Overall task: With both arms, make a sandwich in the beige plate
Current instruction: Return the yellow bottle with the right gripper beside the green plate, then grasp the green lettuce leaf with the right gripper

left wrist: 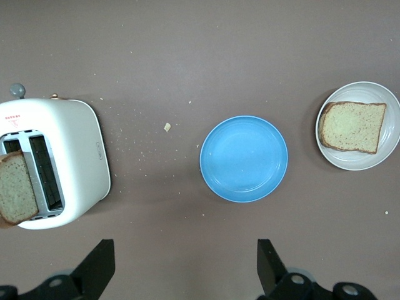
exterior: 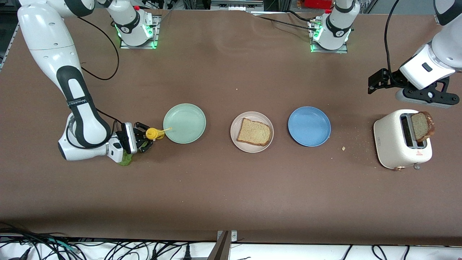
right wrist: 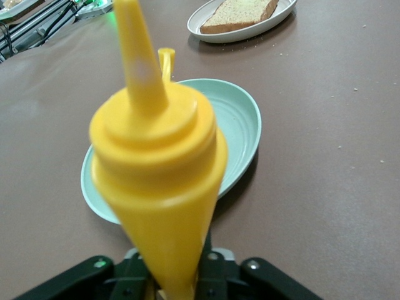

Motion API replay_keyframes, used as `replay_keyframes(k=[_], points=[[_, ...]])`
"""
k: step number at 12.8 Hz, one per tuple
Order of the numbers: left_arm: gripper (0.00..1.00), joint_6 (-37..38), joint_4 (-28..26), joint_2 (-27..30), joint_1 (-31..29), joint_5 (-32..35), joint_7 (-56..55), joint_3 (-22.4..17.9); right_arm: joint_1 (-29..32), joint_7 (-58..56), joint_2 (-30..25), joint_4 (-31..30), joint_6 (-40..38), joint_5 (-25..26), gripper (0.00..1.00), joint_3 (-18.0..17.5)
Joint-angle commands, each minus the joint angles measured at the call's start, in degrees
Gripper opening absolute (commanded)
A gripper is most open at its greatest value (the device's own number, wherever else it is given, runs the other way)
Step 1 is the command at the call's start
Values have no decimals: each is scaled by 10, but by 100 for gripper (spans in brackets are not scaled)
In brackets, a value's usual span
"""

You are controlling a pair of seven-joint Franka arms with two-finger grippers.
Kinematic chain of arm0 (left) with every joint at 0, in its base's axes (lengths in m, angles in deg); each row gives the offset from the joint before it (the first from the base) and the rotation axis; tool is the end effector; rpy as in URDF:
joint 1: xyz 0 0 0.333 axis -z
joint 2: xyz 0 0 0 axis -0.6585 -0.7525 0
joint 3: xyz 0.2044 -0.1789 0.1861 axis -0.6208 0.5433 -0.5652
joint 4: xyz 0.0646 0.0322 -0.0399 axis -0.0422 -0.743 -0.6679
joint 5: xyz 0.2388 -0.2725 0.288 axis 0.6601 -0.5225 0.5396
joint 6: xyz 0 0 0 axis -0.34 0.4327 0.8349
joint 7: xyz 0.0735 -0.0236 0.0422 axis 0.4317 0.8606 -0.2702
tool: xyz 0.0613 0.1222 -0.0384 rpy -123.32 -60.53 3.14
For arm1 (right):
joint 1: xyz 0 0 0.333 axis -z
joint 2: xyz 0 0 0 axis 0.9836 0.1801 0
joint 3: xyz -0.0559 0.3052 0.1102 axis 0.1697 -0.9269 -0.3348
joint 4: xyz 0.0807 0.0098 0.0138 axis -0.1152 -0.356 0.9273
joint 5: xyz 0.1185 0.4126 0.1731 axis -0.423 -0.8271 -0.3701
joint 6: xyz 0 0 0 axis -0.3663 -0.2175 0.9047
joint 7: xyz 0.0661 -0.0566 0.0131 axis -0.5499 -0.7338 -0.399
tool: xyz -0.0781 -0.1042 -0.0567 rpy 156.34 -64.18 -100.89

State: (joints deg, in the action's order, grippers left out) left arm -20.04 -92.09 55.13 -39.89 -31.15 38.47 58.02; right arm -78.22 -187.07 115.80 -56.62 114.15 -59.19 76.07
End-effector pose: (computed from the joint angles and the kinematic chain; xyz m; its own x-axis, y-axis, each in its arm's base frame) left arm 0.6225 -0.0597 0.5531 0.9863 -0.1534 -0.0604 -0.1524 -0.9881 0.0221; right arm 0.6827 0.1033 0.0869 0.0572 0.7029 0.7090 0.9322 0.2167 -0.2900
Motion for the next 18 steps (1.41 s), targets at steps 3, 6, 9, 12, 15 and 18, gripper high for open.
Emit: replay_keyframes(k=[3,6,9,12,15,18], points=[[100,2,11,-4,0,-9,3,-2,10,-1,-39,-11,22,27,100,2],[100,2,12,-4,1,-9,3,-2,9,18,-75,-11,57,117,100,2],[100,2,12,-5,2,-9,3,-2,9,20,-83,-13,120,215,100,2],[100,2,15,-5,1,-9,3,-2,8,17,-72,-27,175,231,100,1],[100,2,15,-5,2,-9,3,-2,7,11,-60,-46,212,230,99,-1],[100,2,16,-6,2,-9,3,-2,7,6,-59,-61,232,227,81,-1]])
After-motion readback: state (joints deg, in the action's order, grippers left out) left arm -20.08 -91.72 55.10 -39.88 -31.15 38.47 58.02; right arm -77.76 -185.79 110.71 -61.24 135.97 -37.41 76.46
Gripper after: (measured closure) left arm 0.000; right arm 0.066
